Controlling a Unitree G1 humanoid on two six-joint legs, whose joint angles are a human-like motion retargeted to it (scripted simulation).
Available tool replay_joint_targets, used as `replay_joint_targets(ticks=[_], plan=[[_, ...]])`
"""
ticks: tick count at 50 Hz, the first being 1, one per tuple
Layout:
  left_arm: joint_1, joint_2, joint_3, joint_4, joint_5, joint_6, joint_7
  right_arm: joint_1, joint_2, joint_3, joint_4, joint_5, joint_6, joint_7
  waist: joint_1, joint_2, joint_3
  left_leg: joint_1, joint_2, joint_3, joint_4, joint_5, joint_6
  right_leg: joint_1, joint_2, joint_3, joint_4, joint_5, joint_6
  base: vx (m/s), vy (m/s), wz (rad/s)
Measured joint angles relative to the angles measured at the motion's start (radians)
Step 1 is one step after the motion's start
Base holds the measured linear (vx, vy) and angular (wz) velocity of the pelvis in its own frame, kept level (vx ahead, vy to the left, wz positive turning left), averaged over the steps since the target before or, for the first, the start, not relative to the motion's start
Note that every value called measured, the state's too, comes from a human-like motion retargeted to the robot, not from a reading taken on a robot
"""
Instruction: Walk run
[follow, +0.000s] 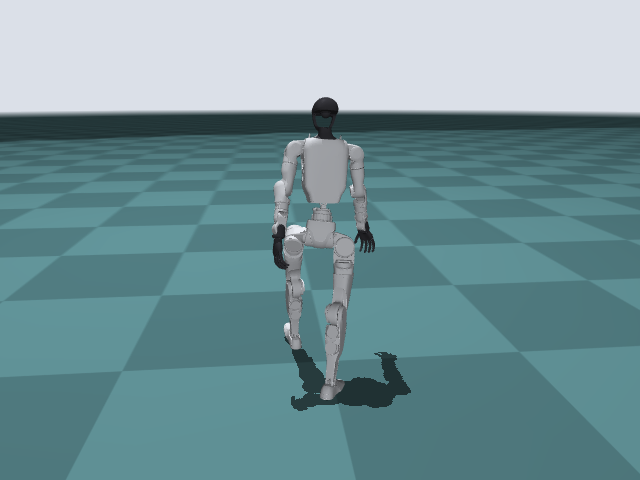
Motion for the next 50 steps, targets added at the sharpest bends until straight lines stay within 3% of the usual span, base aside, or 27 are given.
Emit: replay_joint_targets(ticks=[3,5,8,10,13,17,20,22,26,28,29,32,33,35,36,38,41,43,46,50], plan=[[0.003,0.020,-0.030,0.020,0.062,0.087,-0.025,0.040,0.027,-0.002,-0.042,0.003,-0.021,-0.012,-0.001,0.025,-0.026,-0.002,-0.019,-0.045,0.086,0.096,0.061,0.067,0.023,0.032,0.039,0.053,0.086,1.08,0.16,-0.18],[0.001,0.015,-0.069,0.007,0.144,0.136,-0.052,0.097,0.043,-0.010,-0.044,-0.001,-0.041,-0.024,0.001,0.031,-0.047,0.029,0.009,-0.054,0.140,0.119,0.082,0.092,0.028,0.048,0.098,0.165,0.129,1.32,0.20,-0.19],[-0.031,-0.019,-0.121,-0.051,0.274,0.121,-0.109,0.172,0.078,-0.012,0.014,-0.016,-0.063,-0.070,0.022,0.042,-0.047,0.088,0.016,-0.165,0.222,-0.010,0.071,0.024,0.001,0.065,0.350,0.496,0.092,1.30,0.15,-0.63],[-0.053,-0.033,-0.185,-0.100,0.315,0.090,-0.150,0.209,0.087,-0.002,0.077,-0.001,-0.066,-0.101,0.009,0.083,-0.051,0.207,0.061,-0.094,0.181,-0.064,0.083,-0.042,-0.025,-0.032,0.578,0.634,0.013,1.23,0.22,-0.42],[-0.113,-0.031,-0.289,-0.165,0.297,0.074,-0.132,0.262,0.092,0.004,0.135,0.023,-0.078,-0.142,-0.029,0.096,-0.045,0.356,0.062,-0.033,0.081,-0.086,0.055,-0.225,-0.071,-0.017,0.853,0.511,-0.009,1.01,0.19,-0.27],[-0.221,0.001,-0.373,-0.248,0.290,0.028,-0.067,0.340,0.107,-0.023,0.177,-0.015,-0.009,-0.304,-0.175,0.101,-0.019,0.514,-0.010,-0.090,-0.045,-0.082,0.025,-0.475,-0.062,-0.013,0.949,0.370,0.046,0.83,0.08,0.94],[-0.302,0.035,-0.425,-0.323,0.272,-0.024,-0.097,0.377,0.090,-0.060,0.251,-0.098,0.095,-0.401,-0.245,0.086,-0.026,0.577,-0.054,-0.122,-0.075,-0.111,0.010,-0.612,-0.111,-0.082,0.805,0.256,0.006,1.04,0.05,0.81],[-0.361,0.061,-0.446,-0.377,0.249,-0.055,-0.132,0.393,0.075,-0.075,0.301,-0.134,0.099,-0.357,-0.279,0.070,-0.020,0.627,-0.085,-0.140,-0.088,-0.138,0.002,-0.676,-0.135,-0.124,0.620,0.205,-0.045,1.00,-0.05,0.67],[-0.448,0.092,-0.484,-0.492,0.186,-0.111,-0.162,0.428,0.059,-0.118,0.327,-0.072,-0.035,-0.149,-0.325,0.046,0.000,0.738,-0.128,-0.193,-0.103,-0.186,-0.025,-0.761,-0.076,-0.070,0.193,0.150,-0.088,0.69,-0.05,0.77],[-0.455,0.085,-0.498,-0.534,0.159,-0.144,-0.150,0.453,0.063,-0.150,0.307,0.017,-0.076,-0.094,-0.322,0.045,-0.016,0.778,-0.133,-0.207,-0.095,-0.187,-0.060,-0.789,-0.055,-0.057,0.119,0.139,-0.075,1.37,-0.18,0.33],[-0.448,0.076,-0.498,-0.550,0.151,-0.158,-0.140,0.461,0.065,-0.163,0.298,0.057,-0.079,-0.093,-0.319,0.048,-0.024,0.797,-0.133,-0.214,-0.085,-0.171,-0.085,-0.790,-0.049,-0.056,0.141,0.138,-0.096,1.53,-0.21,0.11],[-0.378,0.022,-0.452,-0.583,0.167,-0.175,-0.113,0.467,0.072,-0.193,0.287,0.135,-0.066,-0.134,-0.320,0.060,-0.051,0.846,-0.139,-0.226,-0.031,-0.031,-0.171,-0.748,-0.050,-0.123,0.236,0.200,-0.200,1.15,-0.07,0.10],[-0.343,-0.004,-0.419,-0.583,0.182,-0.171,-0.106,0.463,0.072,-0.194,0.292,0.154,-0.061,-0.148,-0.337,0.058,-0.061,0.863,-0.147,-0.192,-0.005,0.066,-0.193,-0.743,-0.048,-0.049,0.258,0.247,-0.206,1.30,-0.08,0.63],[-0.284,-0.055,-0.362,-0.542,0.215,-0.166,-0.086,0.444,0.079,-0.206,0.303,0.193,-0.063,-0.154,-0.389,0.066,-0.075,0.863,-0.074,-0.032,0.108,0.287,-0.211,-0.729,-0.115,-0.036,0.366,0.214,-0.219,1.31,-0.08,1.07],[-0.264,-0.076,-0.344,-0.497,0.228,-0.160,-0.066,0.432,0.083,-0.205,0.302,0.217,-0.069,-0.143,-0.377,0.051,-0.070,0.835,-0.084,-0.013,0.214,0.381,-0.221,-0.680,-0.132,-0.010,0.364,0.187,-0.205,1.16,-0.07,0.44],[-0.234,-0.089,-0.317,-0.384,0.249,-0.137,-0.036,0.404,0.087,-0.173,0.293,0.266,-0.081,-0.101,-0.334,0.001,-0.060,0.778,-0.089,0.073,0.435,0.480,-0.209,-0.571,-0.160,-0.004,0.335,0.147,-0.196,1.34,-0.16,-0.44],[-0.218,-0.052,-0.316,-0.218,0.303,-0.063,-0.044,0.315,0.086,-0.102,0.268,0.269,-0.065,-0.002,-0.280,-0.042,-0.025,0.609,0.007,0.116,0.766,0.314,-0.122,-0.430,-0.160,-0.018,0.268,0.123,-0.165,0.97,-0.16,-0.36],[-0.185,-0.029,-0.315,-0.167,0.378,-0.012,-0.069,0.240,0.088,-0.070,0.244,0.194,-0.033,0.024,-0.231,-0.048,-0.004,0.482,0.047,0.098,0.860,0.232,-0.115,-0.341,-0.116,-0.005,0.189,0.131,-0.144,0.91,-0.12,-0.89],[-0.098,-0.001,-0.331,-0.140,0.458,0.013,-0.070,0.133,0.081,0.005,0.201,0.072,-0.013,0.011,-0.174,-0.046,0.004,0.341,0.044,0.072,0.765,0.140,-0.149,-0.243,-0.051,0.025,0.098,0.135,-0.125,0.88,-0.11,-0.93],[0.004,0.004,-0.301,-0.092,0.457,0.032,-0.006,0.007,0.067,0.090,0.101,-0.066,-0.014,-0.015,-0.117,-0.017,0.015,0.204,0.078,0.107,0.479,0.049,-0.093,-0.120,0.034,0.074,0.019,0.115,-0.091,0.95,-0.03,-0.92]])
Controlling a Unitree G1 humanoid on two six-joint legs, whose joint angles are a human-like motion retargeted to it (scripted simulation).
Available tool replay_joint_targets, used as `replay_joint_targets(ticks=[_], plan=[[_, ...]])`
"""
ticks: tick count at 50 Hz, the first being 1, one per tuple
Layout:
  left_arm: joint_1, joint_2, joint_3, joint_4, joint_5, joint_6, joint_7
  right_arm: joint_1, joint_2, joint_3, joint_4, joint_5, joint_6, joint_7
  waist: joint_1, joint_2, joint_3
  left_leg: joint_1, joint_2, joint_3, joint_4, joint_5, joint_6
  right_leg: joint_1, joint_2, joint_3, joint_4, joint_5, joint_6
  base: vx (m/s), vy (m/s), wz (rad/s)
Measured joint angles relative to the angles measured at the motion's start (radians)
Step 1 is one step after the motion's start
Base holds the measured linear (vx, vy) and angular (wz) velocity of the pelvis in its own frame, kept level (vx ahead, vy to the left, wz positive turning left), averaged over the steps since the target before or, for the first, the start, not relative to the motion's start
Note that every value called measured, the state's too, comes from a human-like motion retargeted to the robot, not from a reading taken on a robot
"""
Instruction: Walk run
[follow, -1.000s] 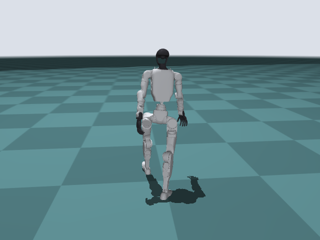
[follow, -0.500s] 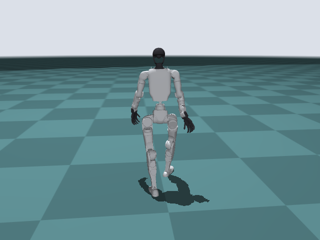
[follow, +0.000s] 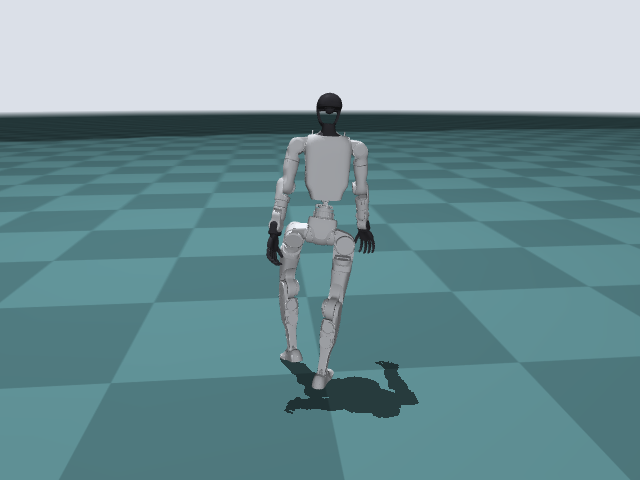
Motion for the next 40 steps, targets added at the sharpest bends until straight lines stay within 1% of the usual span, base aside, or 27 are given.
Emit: replay_joint_targets(ticks=[3,5,6,7,8,10,12,13,15,16,17,18,19,20,22,23,25,27,30,32,33,35,36,38,40], plan=[[0.029,-0.029,0.065,0.051,-0.032,0.038,-0.026,-0.054,-0.008,0.030,-0.099,-0.048,-0.014,-0.037,0.051,0.019,0.017,-0.076,-0.055,-0.080,-0.286,-0.002,0.032,0.088,0.040,0.054,-0.030,-0.026,0.025,0.85,0.09,-0.93],[0.032,-0.042,0.090,0.073,-0.054,0.069,-0.090,-0.073,-0.017,0.047,-0.153,-0.035,-0.041,-0.062,0.069,0.012,0.018,-0.117,-0.086,-0.097,-0.430,-0.014,0.036,0.131,0.037,0.072,-0.034,-0.043,0.051,0.93,0.12,-0.41],[0.030,-0.046,0.093,0.077,-0.056,0.081,-0.129,-0.073,-0.020,0.045,-0.165,-0.021,-0.058,-0.072,0.073,0.009,0.012,-0.127,-0.103,-0.075,-0.467,-0.030,0.052,0.147,0.033,0.076,-0.029,-0.046,0.071,0.96,0.14,-0.06],[0.028,-0.049,0.095,0.078,-0.055,0.092,-0.165,-0.071,-0.021,0.042,-0.174,-0.008,-0.071,-0.080,0.076,0.008,0.005,-0.133,-0.118,-0.057,-0.491,-0.042,0.075,0.164,0.031,0.079,-0.023,-0.044,0.091,1.13,0.16,0.13],[0.025,-0.051,0.094,0.075,-0.049,0.100,-0.193,-0.063,-0.019,0.034,-0.173,0.006,-0.079,-0.084,0.076,0.011,-0.006,-0.132,-0.130,-0.048,-0.489,-0.048,0.111,0.179,0.033,0.080,-0.013,-0.036,0.112,1.21,0.16,0.10],[0.022,-0.052,0.088,0.063,-0.020,0.107,-0.224,-0.032,-0.012,0.003,-0.148,0.019,-0.082,-0.071,0.093,0.018,-0.030,-0.128,-0.145,-0.046,-0.428,-0.027,0.193,0.209,0.043,0.099,0.017,0.015,0.165,1.25,0.16,-0.26],[0.028,-0.046,0.062,0.051,0.005,0.096,-0.218,0.021,-0.007,-0.052,-0.087,-0.005,-0.070,-0.039,0.164,0.031,-0.070,-0.110,-0.087,-0.040,-0.381,0.024,0.193,0.222,0.028,0.079,0.083,0.136,0.206,1.30,0.18,-1.29],[0.022,-0.045,0.063,0.044,0.009,0.090,-0.210,0.042,0.005,-0.065,-0.049,-0.019,-0.056,-0.033,0.184,0.028,-0.080,-0.121,-0.078,-0.109,-0.330,0.007,0.197,0.211,0.000,0.057,0.142,0.237,0.216,1.45,0.17,-1.38],[0.002,-0.042,0.074,0.013,0.004,0.084,-0.202,0.074,0.030,-0.064,0.031,-0.018,0.004,-0.052,0.159,0.041,-0.090,-0.072,-0.072,-0.202,-0.300,-0.054,0.189,0.152,0.000,0.100,0.298,0.473,0.293,1.22,0.11,-0.67],[-0.011,-0.035,0.065,-0.005,-0.014,0.078,-0.209,0.087,0.034,-0.060,0.074,-0.008,0.053,-0.060,0.133,0.069,-0.098,-0.009,-0.041,-0.135,-0.322,-0.081,0.198,0.125,-0.003,0.025,0.398,0.530,0.299,1.00,0.12,-0.02],[-0.026,-0.026,0.052,-0.024,-0.036,0.071,-0.213,0.100,0.034,-0.057,0.112,0.000,0.096,-0.057,0.114,0.093,-0.103,0.049,-0.013,-0.077,-0.342,-0.105,0.201,0.089,-0.005,-0.021,0.499,0.561,0.296,1.12,0.20,0.02],[-0.045,-0.016,0.028,-0.044,-0.065,0.060,-0.210,0.114,0.026,-0.057,0.139,0.001,0.129,-0.035,0.109,0.107,-0.106,0.096,0.008,-0.037,-0.360,-0.122,0.191,0.034,-0.006,-0.013,0.602,0.537,0.276,1.16,0.20,-0.03],[-0.069,-0.006,0.010,-0.066,-0.094,0.048,-0.199,0.131,0.019,-0.063,0.151,-0.013,0.143,-0.007,0.096,0.123,-0.101,0.135,0.011,-0.047,-0.378,-0.137,0.183,-0.032,-0.009,-0.010,0.702,0.470,0.240,1.08,0.17,0.03],[-0.095,0.004,-0.007,-0.089,-0.123,0.035,-0.184,0.150,0.013,-0.074,0.155,-0.036,0.147,0.025,0.079,0.139,-0.093,0.170,0.004,-0.083,-0.397,-0.150,0.176,-0.102,-0.013,-0.011,0.801,0.382,0.195,0.85,0.10,0.47],[-0.155,0.025,-0.021,-0.138,-0.173,0.008,-0.139,0.192,0.004,-0.103,0.148,-0.093,0.115,0.071,0.003,0.152,-0.070,0.234,-0.034,-0.144,-0.450,-0.156,0.176,-0.230,-0.038,-0.031,0.896,0.293,0.173,0.85,0.07,1.08],[-0.189,0.036,-0.027,-0.160,-0.194,-0.008,-0.117,0.215,-0.002,-0.114,0.145,-0.104,0.093,0.082,-0.040,0.152,-0.063,0.271,-0.045,-0.119,-0.478,-0.159,0.177,-0.286,-0.048,-0.043,0.899,0.273,0.173,0.93,0.09,1.43],[-0.254,0.059,-0.046,-0.206,-0.233,-0.041,-0.091,0.264,-0.016,-0.127,0.149,-0.084,0.059,0.078,-0.107,0.152,-0.053,0.327,-0.080,-0.141,-0.522,-0.169,0.180,-0.386,-0.074,-0.077,0.849,0.226,0.147,0.77,0.06,1.37],[-0.316,0.084,-0.063,-0.259,-0.261,-0.070,-0.101,0.309,-0.022,-0.146,0.163,-0.036,0.057,0.057,-0.149,0.135,-0.041,0.382,-0.117,-0.169,-0.552,-0.187,0.167,-0.467,-0.121,-0.107,0.732,0.168,0.116,0.76,-0.01,1.04],[-0.404,0.118,-0.095,-0.347,-0.297,-0.107,-0.140,0.359,-0.017,-0.198,0.198,0.020,0.091,0.046,-0.180,0.103,-0.009,0.485,-0.163,-0.201,-0.583,-0.230,0.152,-0.535,-0.154,-0.147,0.447,0.093,0.031,0.82,-0.08,0.82],[-0.438,0.126,-0.125,-0.411,-0.324,-0.133,-0.158,0.384,-0.014,-0.238,0.225,0.028,0.113,0.082,-0.187,0.086,0.003,0.553,-0.184,-0.224,-0.596,-0.262,0.141,-0.565,-0.143,-0.137,0.239,0.086,0.008,0.91,-0.13,0.75],[-0.447,0.126,-0.140,-0.443,-0.340,-0.148,-0.160,0.396,-0.015,-0.254,0.235,0.025,0.118,0.109,-0.190,0.082,0.000,0.578,-0.187,-0.234,-0.598,-0.277,0.131,-0.588,-0.135,-0.123,0.167,0.086,0.014,1.23,-0.19,0.64],[-0.445,0.119,-0.159,-0.503,-0.366,-0.181,-0.153,0.412,-0.023,-0.270,0.250,0.012,0.111,0.168,-0.196,0.077,-0.011,0.615,-0.186,-0.252,-0.589,-0.293,0.098,-0.635,-0.132,-0.092,0.105,0.077,0.045,1.16,-0.19,0.40],[-0.431,0.108,-0.154,-0.521,-0.368,-0.201,-0.139,0.413,-0.029,-0.263,0.256,0.007,0.103,0.185,-0.192,0.074,-0.017,0.632,-0.189,-0.249,-0.579,-0.284,0.074,-0.645,-0.119,-0.065,0.131,0.088,0.015,1.13,-0.19,-0.01],[-0.387,0.081,-0.143,-0.539,-0.364,-0.233,-0.105,0.409,-0.039,-0.256,0.266,-0.009,0.105,0.190,-0.187,0.065,-0.037,0.662,-0.203,-0.250,-0.549,-0.228,0.026,-0.645,-0.110,-0.056,0.199,0.145,-0.033,1.35,-0.23,-0.17],[-0.316,0.053,-0.118,-0.534,-0.321,-0.244,-0.098,0.402,-0.035,-0.258,0.265,-0.028,0.125,0.158,-0.197,0.066,-0.051,0.686,-0.216,-0.255,-0.495,-0.094,-0.024,-0.621,-0.116,-0.069,0.260,0.201,-0.061,1.29,-0.19,0.12]])
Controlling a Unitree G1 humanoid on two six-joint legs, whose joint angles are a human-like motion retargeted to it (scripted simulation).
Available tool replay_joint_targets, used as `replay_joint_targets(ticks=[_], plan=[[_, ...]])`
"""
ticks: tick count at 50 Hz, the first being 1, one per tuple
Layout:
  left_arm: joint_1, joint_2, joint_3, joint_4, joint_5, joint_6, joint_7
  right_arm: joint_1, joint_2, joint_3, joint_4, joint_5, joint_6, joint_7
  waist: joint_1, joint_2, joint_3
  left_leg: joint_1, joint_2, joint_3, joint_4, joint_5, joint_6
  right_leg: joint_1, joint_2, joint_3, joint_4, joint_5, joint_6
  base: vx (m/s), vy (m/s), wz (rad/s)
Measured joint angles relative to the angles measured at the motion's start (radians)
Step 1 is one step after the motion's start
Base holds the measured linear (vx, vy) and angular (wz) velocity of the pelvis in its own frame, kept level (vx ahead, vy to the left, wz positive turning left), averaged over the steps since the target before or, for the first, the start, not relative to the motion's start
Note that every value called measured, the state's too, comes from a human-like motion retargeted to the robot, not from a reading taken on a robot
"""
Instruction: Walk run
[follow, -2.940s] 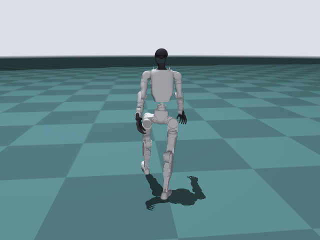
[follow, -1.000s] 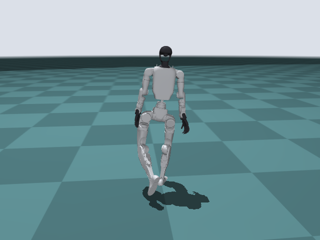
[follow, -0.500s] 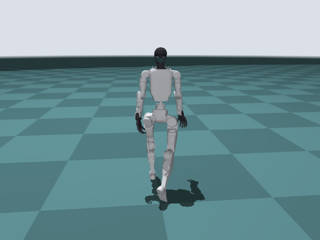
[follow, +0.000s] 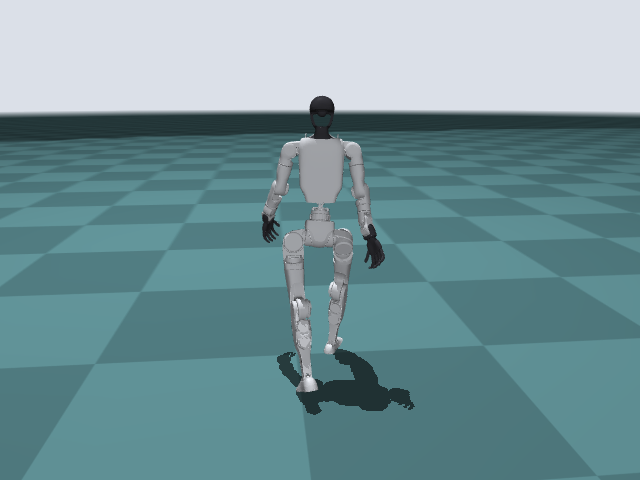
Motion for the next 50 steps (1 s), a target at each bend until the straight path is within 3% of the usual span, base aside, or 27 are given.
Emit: replay_joint_targets(ticks=[3,5,8,10,13,15,17,20,22,25,27,29,32,33,35,37,39,42,46,50], plan=[[0.099,-0.057,0.064,0.086,0.152,0.046,-0.007,-0.029,0.027,0.014,-0.036,0.020,0.001,-0.053,-0.046,-0.023,-0.004,-0.038,0.057,0.142,0.226,0.327,-0.006,0.075,-0.081,0.021,0.101,-0.105,0.005,1.31,-0.15,0.68],[0.141,-0.068,0.082,0.198,0.246,0.098,-0.020,-0.037,0.040,0.060,-0.080,0.058,-0.004,-0.064,-0.026,-0.086,-0.006,-0.086,0.053,0.262,0.440,0.429,0.041,0.192,-0.114,0.039,0.051,-0.147,0.010,1.12,-0.19,0.34],[0.157,-0.046,0.079,0.384,0.338,0.218,-0.063,-0.102,0.037,0.112,-0.107,0.074,-0.007,-0.050,0.010,-0.136,0.011,-0.223,0.171,0.353,0.745,0.295,0.122,0.335,-0.140,-0.019,-0.005,-0.185,0.033,0.95,-0.19,0.53],[0.166,-0.043,0.113,0.480,0.368,0.282,-0.080,-0.178,0.031,0.120,-0.107,0.036,0.020,-0.065,0.068,-0.120,0.029,-0.359,0.262,0.351,0.889,0.221,0.098,0.429,-0.079,-0.044,-0.093,-0.177,0.047,0.78,-0.11,-0.20],[0.229,-0.053,0.188,0.557,0.318,0.315,-0.071,-0.267,0.015,0.157,-0.135,0.008,0.030,-0.104,0.122,-0.096,0.026,-0.560,0.218,0.252,0.844,0.161,0.018,0.531,-0.002,-0.059,-0.203,-0.169,0.061,0.81,-0.05,-0.30],[0.276,-0.059,0.240,0.581,0.258,0.318,-0.052,-0.317,0.001,0.174,-0.170,0.006,-0.009,-0.118,0.166,-0.086,0.020,-0.665,0.227,0.263,0.747,0.103,0.036,0.578,0.033,-0.051,-0.239,-0.186,0.076,0.81,-0.04,-0.46],[0.310,-0.065,0.277,0.596,0.190,0.312,-0.026,-0.365,-0.012,0.161,-0.212,-0.001,-0.070,-0.127,0.210,-0.071,0.023,-0.739,0.250,0.310,0.583,0.057,0.095,0.625,0.066,-0.044,-0.261,-0.214,0.086,0.88,-0.01,-0.50],[0.338,-0.076,0.322,0.622,0.110,0.312,0.018,-0.431,-0.025,0.127,-0.256,0.016,-0.144,-0.149,0.282,-0.054,0.041,-0.805,0.219,0.318,0.245,0.056,0.131,0.706,0.107,-0.007,-0.286,-0.256,0.103,0.87,0.05,-0.78],[0.344,-0.074,0.331,0.642,0.095,0.321,0.024,-0.458,-0.027,0.128,-0.276,0.081,-0.145,-0.158,0.310,-0.067,0.038,-0.846,0.180,0.260,0.101,0.031,0.131,0.740,0.099,0.013,-0.282,-0.272,0.126,1.04,0.09,-0.53],[0.345,-0.060,0.319,0.659,0.122,0.353,-0.012,-0.455,-0.012,0.133,-0.310,0.154,-0.144,-0.144,0.323,-0.068,0.015,-0.863,0.155,0.197,0.056,0.037,0.167,0.788,0.093,0.046,-0.251,-0.257,0.188,0.94,0.11,-0.32],[0.342,-0.058,0.308,0.652,0.172,0.376,-0.036,-0.410,0.009,0.116,-0.328,0.141,-0.165,-0.131,0.325,-0.045,-0.007,-0.842,0.161,0.199,0.123,0.091,0.196,0.827,0.115,0.073,-0.214,-0.192,0.230,1.56,0.25,-0.25],[0.332,-0.061,0.286,0.627,0.217,0.375,-0.051,-0.348,0.021,0.107,-0.327,0.110,-0.182,-0.117,0.336,-0.027,-0.024,-0.813,0.197,0.173,0.171,0.114,0.197,0.843,0.124,0.069,-0.136,-0.044,0.237,1.39,0.18,-0.40],[0.288,-0.074,0.258,0.562,0.234,0.342,-0.070,-0.275,0.039,0.132,-0.280,0.060,-0.164,-0.159,0.328,0.004,-0.023,-0.756,0.196,0.030,0.241,0.005,0.199,0.769,0.099,0.042,0.132,0.258,0.210,1.11,0.08,-0.38],[0.270,-0.074,0.236,0.536,0.219,0.332,-0.079,-0.258,0.040,0.144,-0.247,0.047,-0.148,-0.183,0.317,0.023,-0.020,-0.707,0.207,0.043,0.231,-0.026,0.208,0.736,0.084,-0.016,0.250,0.308,0.177,0.99,0.11,-0.24],[0.224,-0.068,0.174,0.487,0.170,0.309,-0.081,-0.241,0.023,0.158,-0.174,0.013,-0.122,-0.199,0.316,0.032,-0.015,-0.606,0.255,0.190,0.192,-0.059,0.206,0.622,0.042,-0.029,0.476,0.234,0.131,0.92,0.15,-0.39],[0.161,-0.055,0.132,0.446,0.125,0.280,-0.047,-0.233,0.017,0.148,-0.120,-0.063,-0.097,-0.170,0.280,0.025,0.002,-0.523,0.216,0.199,0.127,-0.072,0.201,0.476,-0.016,-0.024,0.647,0.110,0.126,0.97,0.14,0.03],[0.102,-0.039,0.101,0.403,0.101,0.249,-0.009,-0.214,0.018,0.128,-0.080,-0.110,-0.071,-0.147,0.212,0.021,0.020,-0.447,0.151,0.150,0.050,-0.068,0.201,0.340,-0.021,-0.003,0.712,0.050,0.155,0.83,0.08,0.89],[0.021,-0.012,0.050,0.322,0.087,0.202,0.001,-0.172,0.017,0.093,-0.037,-0.078,-0.057,-0.128,0.116,0.026,0.030,-0.346,0.115,0.145,-0.026,-0.080,0.192,0.197,-0.021,-0.040,0.615,-0.028,0.154,0.79,0.03,1.21],[-0.079,0.034,-0.017,0.200,0.059,0.142,-0.048,-0.116,0.023,0.039,-0.008,0.039,-0.060,-0.082,0.037,0.008,0.040,-0.242,0.066,0.086,-0.070,-0.129,0.162,0.088,-0.070,-0.134,0.246,-0.129,0.077,0.74,-0.04,0.91],[-0.127,0.056,-0.076,0.074,0.017,0.083,-0.063,-0.070,0.028,-0.021,0.008,0.103,-0.047,-0.024,0.018,-0.005,0.038,-0.130,0.041,0.054,-0.094,-0.193,0.135,0.017,0.018,-0.047,-0.172,-0.178,0.034,1.10,-0.17,0.50]])
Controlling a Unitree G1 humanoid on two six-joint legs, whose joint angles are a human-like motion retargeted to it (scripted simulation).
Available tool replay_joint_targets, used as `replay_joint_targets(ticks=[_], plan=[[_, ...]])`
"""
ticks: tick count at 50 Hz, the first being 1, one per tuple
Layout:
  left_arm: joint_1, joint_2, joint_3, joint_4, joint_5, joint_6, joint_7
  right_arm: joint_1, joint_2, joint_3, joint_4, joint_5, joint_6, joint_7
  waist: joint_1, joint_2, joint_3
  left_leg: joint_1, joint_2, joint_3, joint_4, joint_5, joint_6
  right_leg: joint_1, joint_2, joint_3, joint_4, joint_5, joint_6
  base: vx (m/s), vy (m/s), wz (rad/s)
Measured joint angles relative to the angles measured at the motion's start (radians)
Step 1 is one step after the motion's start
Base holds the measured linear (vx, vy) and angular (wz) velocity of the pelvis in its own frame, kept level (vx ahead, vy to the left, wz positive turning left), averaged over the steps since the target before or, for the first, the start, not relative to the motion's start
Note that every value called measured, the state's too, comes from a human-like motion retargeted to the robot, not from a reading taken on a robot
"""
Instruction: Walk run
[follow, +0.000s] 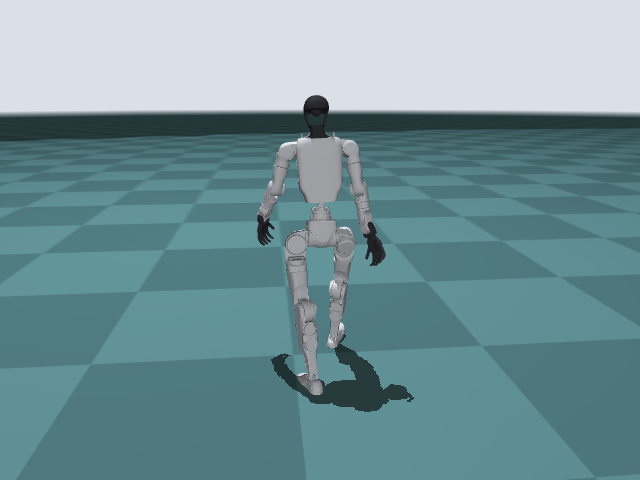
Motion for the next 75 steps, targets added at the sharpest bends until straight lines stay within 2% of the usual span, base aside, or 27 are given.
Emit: replay_joint_targets(ticks=[2,3,5,7,9,12,15,19,21,25,30,33,35,40,41,44,47,52,55,57,59,61,63,65,67,70,75], plan=[[0.020,-0.016,-0.022,-0.035,-0.007,-0.040,0.020,0.036,-0.013,-0.034,-0.003,-0.031,-0.008,0.059,0.031,-0.002,-0.019,0.049,-0.007,0.005,0.011,-0.013,-0.031,-0.019,0.018,0.031,-0.018,-0.010,0.000,1.28,-0.11,-0.12],[0.044,-0.031,-0.029,-0.054,-0.006,-0.057,0.035,0.051,-0.020,-0.060,-0.012,-0.063,-0.017,0.091,0.056,-0.003,-0.025,0.072,-0.014,0.011,0.022,-0.003,-0.051,-0.027,0.033,0.063,0.027,0.004,-0.047,1.52,-0.13,-0.29],[0.110,-0.066,-0.018,-0.075,0.008,-0.076,0.066,0.069,-0.028,-0.088,-0.039,-0.122,-0.032,0.123,0.068,-0.011,-0.045,0.107,-0.042,0.008,0.053,0.063,-0.086,0.000,0.007,-0.070,0.081,0.101,-0.077,1.23,-0.07,-0.13],[0.208,-0.093,0.033,-0.055,0.042,-0.081,0.080,0.082,-0.036,-0.081,-0.066,-0.157,-0.040,0.104,0.022,0.000,-0.051,0.131,-0.053,-0.001,0.125,0.225,-0.121,0.024,-0.004,0.055,0.140,0.150,-0.030,1.06,-0.07,0.45],[0.283,-0.128,0.075,0.022,0.102,-0.056,0.097,0.085,-0.036,-0.090,-0.086,-0.152,-0.036,0.050,-0.018,0.019,-0.049,0.108,-0.010,0.050,0.271,0.456,-0.128,0.075,-0.030,0.078,0.197,0.111,-0.037,1.43,-0.09,0.84],[0.336,-0.153,0.126,0.216,0.211,0.050,0.107,0.080,-0.033,-0.065,-0.102,-0.071,-0.037,-0.014,-0.001,-0.052,-0.036,0.031,0.042,0.260,0.596,0.634,-0.050,0.221,-0.099,0.073,0.164,0.037,-0.033,1.19,-0.13,0.16],[0.338,-0.105,0.123,0.408,0.279,0.175,0.021,0.017,-0.031,-0.014,-0.066,0.027,-0.027,-0.019,0.040,-0.107,-0.008,-0.145,0.110,0.266,0.909,0.496,0.009,0.340,-0.115,0.053,0.117,-0.005,-0.016,0.78,-0.19,0.05],[0.391,-0.098,0.164,0.515,0.315,0.265,-0.009,-0.108,-0.025,0.046,-0.057,0.012,0.037,0.003,0.126,-0.104,0.013,-0.398,0.134,0.203,0.965,0.358,-0.110,0.462,-0.041,0.055,0.000,-0.015,-0.011,0.68,-0.11,-0.50],[0.427,-0.106,0.199,0.541,0.294,0.266,0.031,-0.159,-0.027,0.087,-0.093,-0.016,0.019,0.020,0.163,-0.091,0.014,-0.491,0.160,0.216,0.875,0.307,-0.115,0.514,0.001,0.066,-0.041,-0.031,-0.006,0.84,-0.08,-0.66],[0.475,-0.132,0.259,0.560,0.229,0.263,0.064,-0.237,-0.022,0.145,-0.220,-0.059,-0.034,-0.017,0.209,-0.041,0.027,-0.603,0.223,0.264,0.527,0.236,-0.020,0.632,0.082,0.077,-0.098,-0.077,0.014,0.92,0.00,-0.52],[0.473,-0.152,0.270,0.545,0.234,0.266,0.018,-0.266,0.001,0.205,-0.396,-0.041,-0.091,-0.097,0.248,-0.049,0.010,-0.724,0.125,0.072,0.118,0.285,0.039,0.736,0.076,0.105,-0.107,-0.124,0.080,0.95,0.11,-0.35],[0.445,-0.144,0.248,0.506,0.263,0.267,-0.003,-0.245,0.026,0.222,-0.457,-0.026,-0.130,-0.103,0.235,-0.029,-0.012,-0.715,0.119,0.115,0.191,0.266,0.085,0.790,0.094,0.106,-0.067,-0.101,0.144,0.97,0.11,0.08],[0.427,-0.146,0.218,0.470,0.280,0.256,-0.003,-0.196,0.029,0.213,-0.485,-0.020,-0.160,-0.060,0.269,-0.001,-0.024,-0.687,0.162,0.131,0.240,0.351,0.053,0.829,0.124,0.132,-0.021,-0.036,0.174,1.27,0.23,-0.37],[0.353,-0.150,0.198,0.360,0.262,0.208,-0.007,-0.055,0.069,0.175,-0.458,0.053,-0.264,0.047,0.282,0.027,-0.037,-0.589,0.164,-0.018,0.348,0.183,0.083,0.735,0.072,0.060,0.391,0.400,0.131,1.11,0.10,-0.46],[0.328,-0.137,0.172,0.349,0.237,0.198,0.005,-0.043,0.068,0.167,-0.433,0.084,-0.249,0.029,0.273,0.030,-0.033,-0.537,0.199,0.069,0.331,0.167,0.083,0.682,0.058,0.053,0.505,0.414,0.101,0.71,0.04,-0.07],[0.228,-0.074,0.087,0.352,0.195,0.168,0.082,-0.023,0.056,0.149,-0.353,0.137,-0.198,-0.064,0.244,0.023,-0.015,-0.426,0.191,0.125,0.268,0.131,0.078,0.498,-0.019,0.030,0.784,0.292,0.035,0.61,0.02,-0.24],[0.130,-0.009,0.006,0.350,0.224,0.158,0.133,-0.007,0.040,0.111,-0.274,0.110,-0.126,-0.156,0.163,0.011,0.000,-0.325,0.121,0.096,0.161,0.134,0.079,0.318,-0.061,-0.002,0.874,0.197,0.046,0.88,0.04,0.81],[0.017,0.043,-0.052,0.238,0.237,0.106,0.056,0.055,0.011,0.079,-0.245,0.081,-0.097,-0.110,0.028,0.003,0.002,-0.194,0.050,0.047,0.055,0.108,0.056,0.117,-0.117,-0.090,0.594,0.066,0.029,0.79,-0.02,1.05],[-0.010,0.048,-0.046,0.132,0.165,0.040,0.044,0.073,0.015,0.054,-0.227,0.092,-0.093,-0.053,-0.007,-0.029,0.017,-0.099,0.002,0.019,0.012,0.073,0.023,0.048,-0.102,-0.025,0.257,0.047,0.006,0.71,-0.13,0.58],[-0.009,0.034,-0.045,0.086,0.092,-0.029,0.076,0.079,0.020,0.037,-0.205,0.102,-0.083,-0.029,-0.008,-0.043,0.024,-0.032,-0.016,0.004,-0.005,0.042,-0.001,0.023,-0.074,0.042,0.078,0.052,0.039,0.91,-0.18,0.36],[-0.003,0.009,-0.031,0.082,0.023,-0.114,0.126,0.075,0.017,0.037,-0.179,0.101,-0.081,0.001,0.001,-0.050,0.025,0.022,-0.022,0.001,-0.004,0.008,-0.025,-0.001,-0.071,0.053,0.023,0.047,0.076,0.91,-0.20,0.11],[0.019,-0.026,0.001,0.108,-0.024,-0.169,0.160,0.057,0.008,0.046,-0.149,0.077,-0.077,0.039,0.012,-0.052,0.020,0.059,-0.026,0.006,0.013,-0.020,-0.047,-0.011,-0.069,0.057,0.077,0.055,0.023,0.91,-0.18,-0.11],[0.062,-0.064,0.042,0.149,-0.037,-0.156,0.154,0.037,0.003,0.051,-0.127,0.029,-0.063,0.062,0.019,-0.057,0.000,0.092,-0.044,0.018,0.034,-0.014,-0.070,0.005,-0.101,-0.038,0.148,0.129,-0.013,1.02,-0.20,-0.16],[0.124,-0.092,0.101,0.192,0.008,-0.073,0.099,0.020,0.007,0.067,-0.117,-0.010,-0.055,0.049,-0.011,-0.051,-0.011,0.122,-0.052,-0.002,0.070,0.069,-0.099,-0.016,-0.104,0.052,0.257,0.160,-0.038,1.12,-0.25,0.38],[0.185,-0.114,0.156,0.255,0.106,0.014,0.058,0.000,0.020,0.084,-0.126,-0.013,-0.057,0.016,-0.041,-0.025,-0.012,0.106,-0.020,-0.021,0.167,0.227,-0.140,0.023,-0.115,0.049,0.311,0.111,-0.049,0.85,-0.17,0.71],[0.263,-0.123,0.170,0.390,0.249,0.107,0.053,0.018,0.031,0.124,-0.180,-0.008,-0.097,-0.066,-0.022,-0.060,-0.026,0.038,-0.013,0.043,0.402,0.477,-0.143,0.168,-0.156,0.009,0.234,0.062,-0.047,0.80,-0.18,0.47],[0.353,-0.085,0.148,0.459,0.408,0.188,-0.044,-0.010,0.023,0.174,-0.279,-0.026,-0.095,-0.247,0.035,-0.122,-0.008,-0.210,0.128,0.173,0.886,0.369,-0.065,0.331,-0.193,-0.064,0.150,0.015,-0.023,0.77,-0.24,0.59]])
